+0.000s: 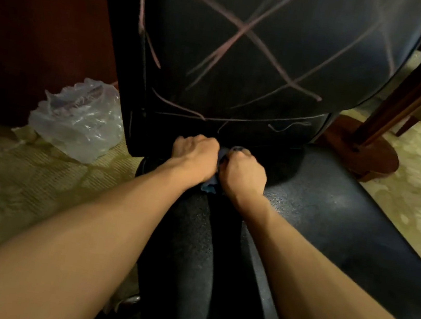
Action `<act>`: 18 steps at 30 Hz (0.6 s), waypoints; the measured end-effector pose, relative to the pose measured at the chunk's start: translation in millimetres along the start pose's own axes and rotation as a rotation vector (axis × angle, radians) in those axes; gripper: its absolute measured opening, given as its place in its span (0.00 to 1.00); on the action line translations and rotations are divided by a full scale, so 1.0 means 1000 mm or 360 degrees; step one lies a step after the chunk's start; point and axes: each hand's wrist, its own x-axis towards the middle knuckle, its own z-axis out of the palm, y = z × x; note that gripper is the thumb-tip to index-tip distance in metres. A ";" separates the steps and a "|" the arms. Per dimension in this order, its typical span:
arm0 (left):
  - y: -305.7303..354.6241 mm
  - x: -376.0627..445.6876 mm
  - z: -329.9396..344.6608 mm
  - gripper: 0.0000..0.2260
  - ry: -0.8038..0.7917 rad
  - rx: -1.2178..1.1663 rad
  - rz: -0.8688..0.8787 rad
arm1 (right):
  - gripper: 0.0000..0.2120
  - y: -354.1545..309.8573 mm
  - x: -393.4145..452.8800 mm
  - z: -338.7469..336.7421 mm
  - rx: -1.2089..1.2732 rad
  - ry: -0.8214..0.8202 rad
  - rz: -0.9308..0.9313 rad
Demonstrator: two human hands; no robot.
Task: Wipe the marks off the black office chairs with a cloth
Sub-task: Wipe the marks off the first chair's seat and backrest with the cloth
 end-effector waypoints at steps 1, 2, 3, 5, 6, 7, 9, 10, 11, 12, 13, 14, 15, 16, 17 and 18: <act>-0.005 -0.010 -0.001 0.22 0.0000 -0.0003 0.0003 | 0.14 -0.005 -0.007 0.000 -0.0002 -0.0009 -0.0015; -0.011 -0.021 0.000 0.21 0.0012 -0.0002 0.0012 | 0.14 -0.010 -0.014 0.000 -0.0009 -0.0017 -0.0028; -0.017 -0.033 0.001 0.20 0.0040 0.0011 0.0023 | 0.14 -0.015 -0.023 0.001 -0.0021 -0.0030 -0.0038; -0.029 -0.059 0.009 0.19 0.0122 0.0064 0.0051 | 0.14 -0.026 -0.041 0.004 -0.0046 -0.0064 -0.0032; -0.034 -0.072 0.013 0.18 0.0159 0.0086 0.0052 | 0.14 -0.031 -0.050 0.004 -0.0061 -0.0077 -0.0022; -0.036 -0.085 0.016 0.18 0.0188 0.0104 0.0037 | 0.13 -0.036 -0.059 0.003 -0.0078 -0.0093 -0.0016; -0.037 -0.106 0.021 0.18 0.0221 0.0136 -0.0006 | 0.13 -0.042 -0.076 0.002 -0.0134 -0.0128 -0.0038; -0.036 -0.114 0.022 0.17 0.0214 0.0143 -0.0034 | 0.13 -0.044 -0.084 0.001 -0.0160 -0.0143 -0.0053; -0.035 -0.123 0.022 0.16 0.0193 0.0136 -0.0060 | 0.13 -0.045 -0.093 0.000 -0.0180 -0.0161 -0.0065; -0.034 -0.130 0.022 0.16 0.0172 0.0107 -0.0087 | 0.14 -0.046 -0.101 -0.002 -0.0189 -0.0176 -0.0073; -0.033 -0.138 0.021 0.16 0.0141 0.0072 -0.0112 | 0.14 -0.047 -0.109 -0.003 -0.0185 -0.0189 -0.0079; -0.033 -0.146 0.019 0.15 0.0100 0.0037 -0.0137 | 0.14 -0.048 -0.117 -0.004 -0.0174 -0.0205 -0.0081; -0.033 -0.154 0.018 0.15 0.0066 0.0001 -0.0148 | 0.14 -0.050 -0.124 -0.005 -0.0163 -0.0221 -0.0082; -0.032 -0.162 0.018 0.15 0.0046 -0.0028 -0.0143 | 0.14 -0.050 -0.133 -0.006 -0.0157 -0.0237 -0.0086; -0.031 -0.170 0.019 0.15 0.0033 -0.0049 -0.0132 | 0.14 -0.050 -0.141 -0.007 -0.0150 -0.0243 -0.0092; -0.030 -0.179 0.019 0.15 0.0028 -0.0058 -0.0118 | 0.14 -0.049 -0.149 -0.008 -0.0147 -0.0243 -0.0101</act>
